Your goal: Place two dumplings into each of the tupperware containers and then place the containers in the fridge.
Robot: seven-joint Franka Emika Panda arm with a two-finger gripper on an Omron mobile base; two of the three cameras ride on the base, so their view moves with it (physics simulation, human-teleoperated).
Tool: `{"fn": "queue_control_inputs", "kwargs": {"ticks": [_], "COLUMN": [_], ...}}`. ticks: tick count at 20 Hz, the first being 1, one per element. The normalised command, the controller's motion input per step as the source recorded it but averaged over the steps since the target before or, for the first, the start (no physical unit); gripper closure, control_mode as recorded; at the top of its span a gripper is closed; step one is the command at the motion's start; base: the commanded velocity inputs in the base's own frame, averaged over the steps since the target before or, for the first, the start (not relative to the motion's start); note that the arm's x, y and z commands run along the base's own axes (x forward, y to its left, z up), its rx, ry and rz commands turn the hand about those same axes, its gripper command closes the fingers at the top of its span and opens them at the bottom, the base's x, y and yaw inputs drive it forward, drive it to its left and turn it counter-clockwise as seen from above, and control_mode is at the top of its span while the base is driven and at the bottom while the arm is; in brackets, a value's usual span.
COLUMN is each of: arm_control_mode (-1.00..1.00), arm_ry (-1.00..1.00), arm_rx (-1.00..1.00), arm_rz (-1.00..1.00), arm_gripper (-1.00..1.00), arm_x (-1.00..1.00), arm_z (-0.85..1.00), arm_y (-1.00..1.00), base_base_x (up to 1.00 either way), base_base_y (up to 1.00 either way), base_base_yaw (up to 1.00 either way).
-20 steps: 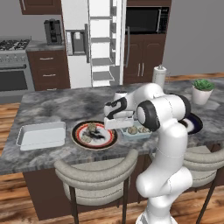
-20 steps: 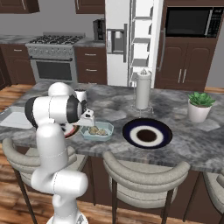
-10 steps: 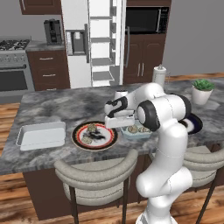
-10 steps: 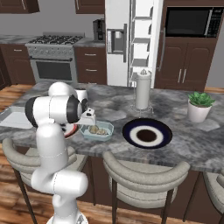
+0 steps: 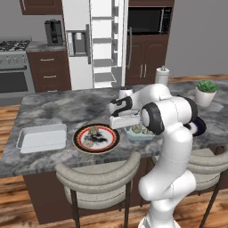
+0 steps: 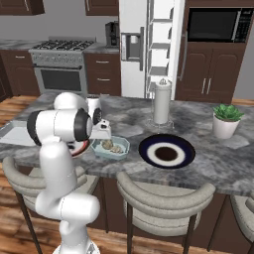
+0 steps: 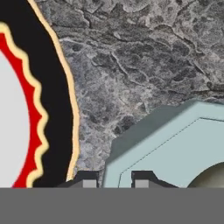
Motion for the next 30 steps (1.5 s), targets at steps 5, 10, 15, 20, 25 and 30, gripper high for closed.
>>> {"fn": "queue_control_inputs", "kwargs": {"ticks": [5,10,15,20,25,30], "arm_control_mode": [-1.0,-1.0,-1.0,-1.0,-1.0,-1.0], "arm_ry": [0.0,0.02,0.11,0.08,0.0,-0.08], "arm_rx": [-0.06,-0.13,-0.15,-0.13,0.01,0.1], "arm_rz": [0.17,0.29,0.36,0.4,0.32,0.37], "arm_gripper": [1.0,1.0,1.0,1.0,1.0,1.0], "arm_x": [-0.61,-0.47,-0.31,-0.4,-0.51,-0.79], "arm_z": [0.45,0.33,0.42,0.23,0.48,0.51], "arm_y": [-0.08,0.0,0.0,-0.25,-0.51,-0.25], "base_base_x": [0.0,0.0,0.0,0.0,0.0,0.0], "base_base_y": [0.0,0.0,0.0,0.0,0.0,0.0], "base_base_yaw": [0.0,0.0,0.0,0.0,0.0,0.0]}}
